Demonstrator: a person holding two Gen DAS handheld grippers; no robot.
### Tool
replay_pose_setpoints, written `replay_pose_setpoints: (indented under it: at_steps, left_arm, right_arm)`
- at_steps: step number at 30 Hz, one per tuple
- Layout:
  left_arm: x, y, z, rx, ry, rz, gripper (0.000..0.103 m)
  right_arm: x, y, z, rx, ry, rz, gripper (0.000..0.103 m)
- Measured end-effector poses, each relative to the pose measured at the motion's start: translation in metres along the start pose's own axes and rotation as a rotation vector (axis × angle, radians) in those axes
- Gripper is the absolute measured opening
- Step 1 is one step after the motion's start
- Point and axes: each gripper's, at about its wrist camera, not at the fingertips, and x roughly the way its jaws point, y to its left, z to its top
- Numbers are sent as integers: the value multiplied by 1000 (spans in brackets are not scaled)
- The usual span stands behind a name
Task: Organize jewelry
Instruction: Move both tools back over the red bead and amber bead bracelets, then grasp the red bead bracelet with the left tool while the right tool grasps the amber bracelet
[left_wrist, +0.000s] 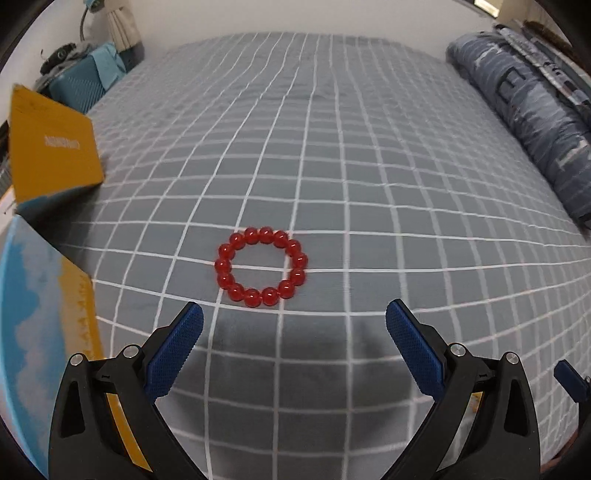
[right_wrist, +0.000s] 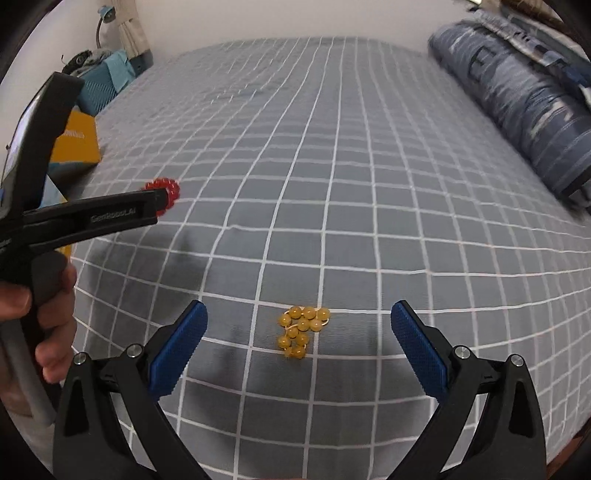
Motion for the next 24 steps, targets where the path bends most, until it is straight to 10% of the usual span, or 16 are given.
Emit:
replay_pose_setpoints:
  at_steps: [24]
  left_arm:
    - [73,19,22,-53,78,-1,97]
  right_arm:
    - [55,-10,-5,3,128,50,79]
